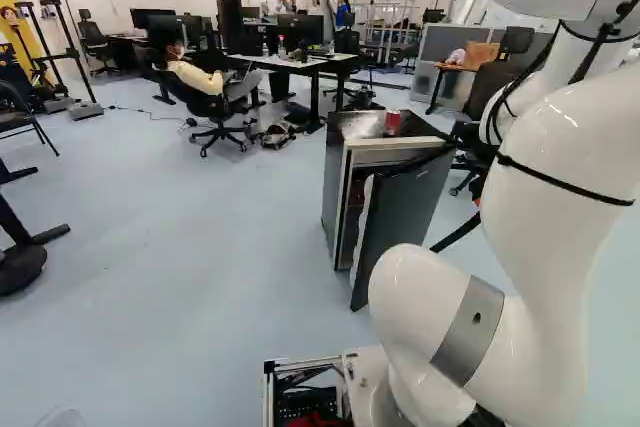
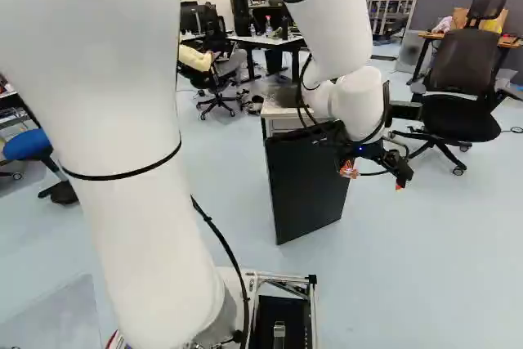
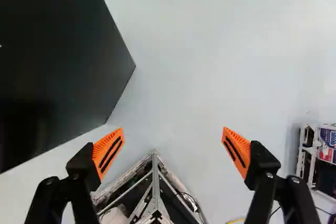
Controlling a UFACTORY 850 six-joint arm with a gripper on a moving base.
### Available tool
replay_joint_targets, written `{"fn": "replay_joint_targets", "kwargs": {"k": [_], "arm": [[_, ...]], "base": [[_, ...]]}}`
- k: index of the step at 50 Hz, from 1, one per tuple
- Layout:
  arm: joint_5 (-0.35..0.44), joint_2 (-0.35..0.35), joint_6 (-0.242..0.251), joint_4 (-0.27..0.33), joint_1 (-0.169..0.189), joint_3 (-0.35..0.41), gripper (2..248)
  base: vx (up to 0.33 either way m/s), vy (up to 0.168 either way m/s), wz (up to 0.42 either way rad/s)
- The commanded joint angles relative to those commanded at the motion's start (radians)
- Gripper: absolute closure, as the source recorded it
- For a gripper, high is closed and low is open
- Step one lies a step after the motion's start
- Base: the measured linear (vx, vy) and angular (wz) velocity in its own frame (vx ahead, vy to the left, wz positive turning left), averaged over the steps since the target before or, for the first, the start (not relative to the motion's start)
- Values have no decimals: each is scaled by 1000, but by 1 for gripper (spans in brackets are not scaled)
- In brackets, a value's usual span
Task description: Grab a drink from the fridge
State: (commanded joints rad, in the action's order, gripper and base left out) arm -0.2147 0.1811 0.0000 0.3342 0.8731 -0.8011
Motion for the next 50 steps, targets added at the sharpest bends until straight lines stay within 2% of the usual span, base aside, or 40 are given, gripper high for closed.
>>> {"fn": "replay_joint_targets", "kwargs": {"k": [19, 34, 50], "arm": [[68, -82, 0, 200, -33, 93, 3], [123, -139, 0, 356, -73, 155, 3], [171, -198, 0, 466, -118, 216, 3]], "base": [[0, 0, 0], [0, 0, 0], [0, 0, 0]]}}
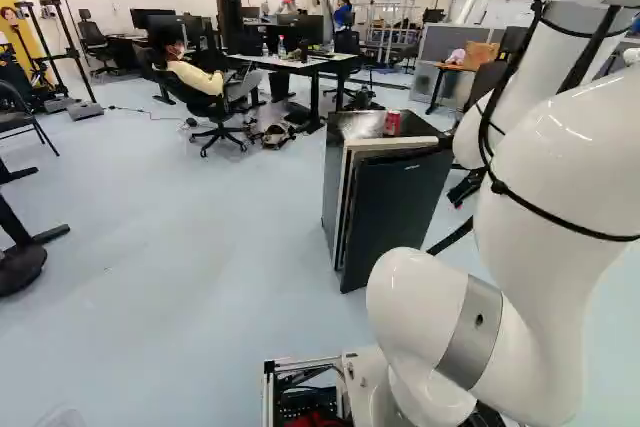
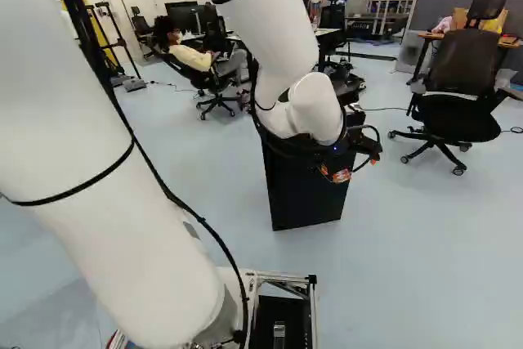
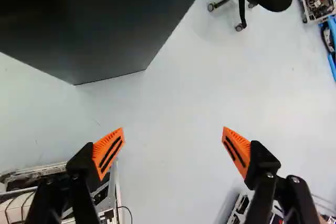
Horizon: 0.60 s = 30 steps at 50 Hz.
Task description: Grab a drink from the fridge
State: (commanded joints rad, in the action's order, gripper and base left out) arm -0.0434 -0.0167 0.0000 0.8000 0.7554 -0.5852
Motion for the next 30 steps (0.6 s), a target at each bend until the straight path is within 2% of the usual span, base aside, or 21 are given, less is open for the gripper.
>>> {"fn": "replay_joint_targets", "kwargs": {"k": [17, 30], "arm": [[31, -40, 0, 64, -41, 40, 3], [51, 0, 0, 79, -54, 27, 3]], "base": [[0, 0, 0], [0, 0, 0]]}}
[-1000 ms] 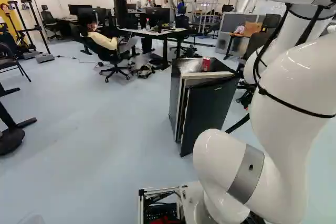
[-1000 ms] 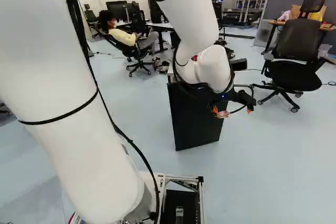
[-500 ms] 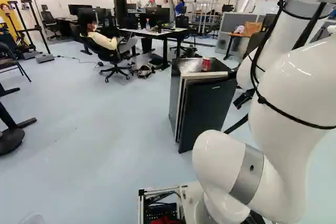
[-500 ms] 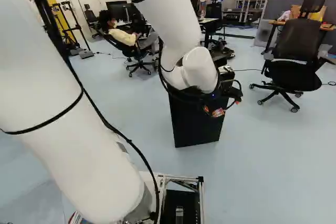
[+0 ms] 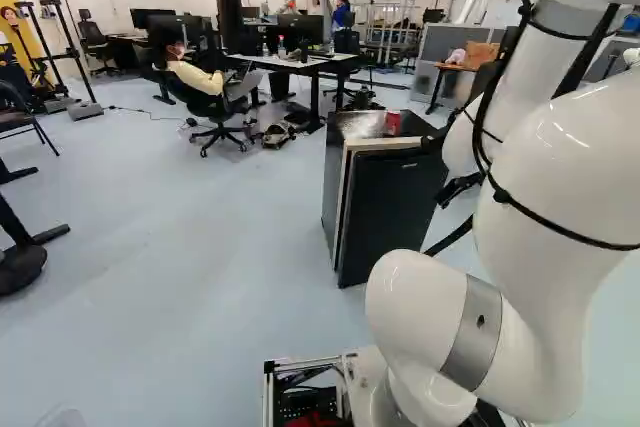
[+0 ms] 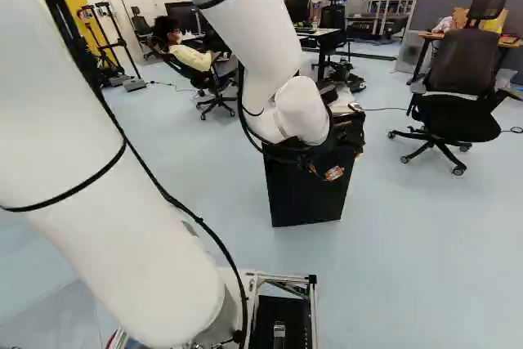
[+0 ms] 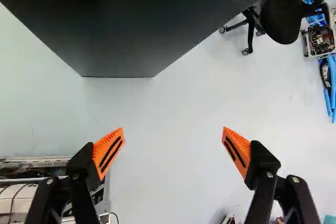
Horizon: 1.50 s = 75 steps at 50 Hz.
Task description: Grab a drink from the fridge
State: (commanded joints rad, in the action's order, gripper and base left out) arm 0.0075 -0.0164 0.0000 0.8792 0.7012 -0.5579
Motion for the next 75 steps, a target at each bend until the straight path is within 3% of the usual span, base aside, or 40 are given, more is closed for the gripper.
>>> {"fn": "replay_joint_targets", "kwargs": {"k": [19, 48, 75], "arm": [[55, 89, 0, 18, -25, -36, 3], [198, 240, 0, 21, -85, -116, 3], [276, 271, 0, 12, -137, -153, 3]], "base": [[0, 0, 0], [0, 0, 0], [0, 0, 0]]}}
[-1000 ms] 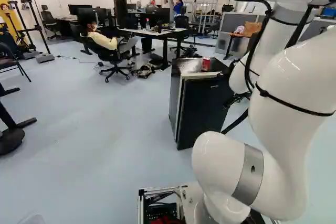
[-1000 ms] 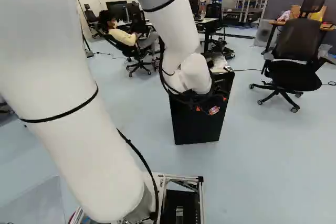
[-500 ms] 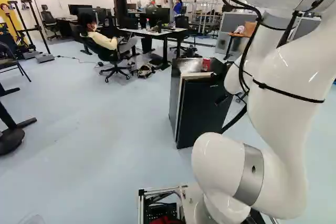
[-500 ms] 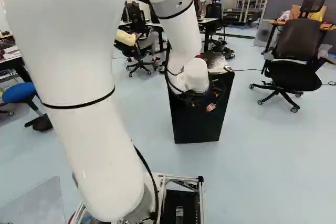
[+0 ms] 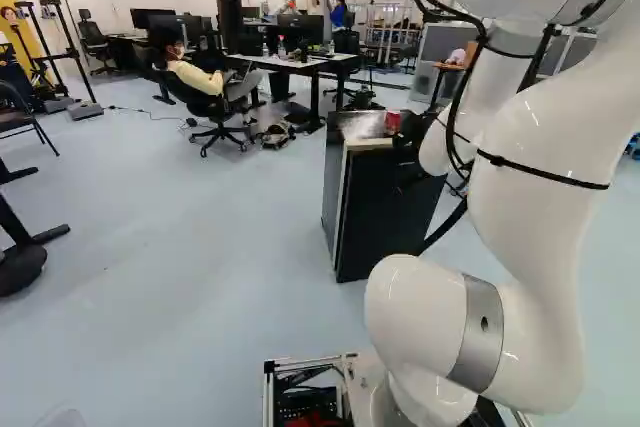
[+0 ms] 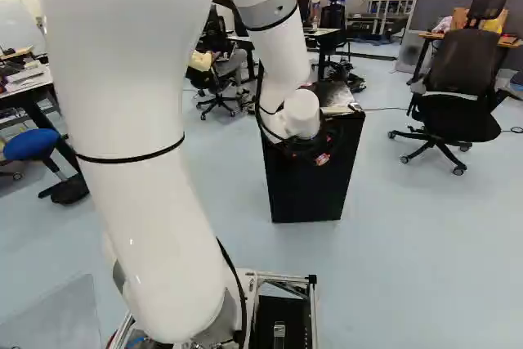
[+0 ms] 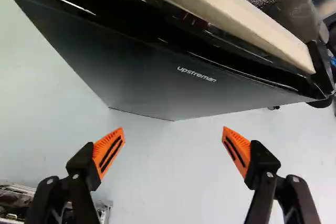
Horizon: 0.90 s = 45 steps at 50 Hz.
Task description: Grab a drink from the fridge
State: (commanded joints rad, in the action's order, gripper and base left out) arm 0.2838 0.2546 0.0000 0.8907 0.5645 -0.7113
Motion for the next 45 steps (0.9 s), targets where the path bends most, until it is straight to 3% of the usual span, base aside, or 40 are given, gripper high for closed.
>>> {"fn": "replay_joint_targets", "kwargs": {"k": [45], "arm": [[0, 63, 0, -2, -50, -78, 3]], "base": [[0, 0, 0]]}}
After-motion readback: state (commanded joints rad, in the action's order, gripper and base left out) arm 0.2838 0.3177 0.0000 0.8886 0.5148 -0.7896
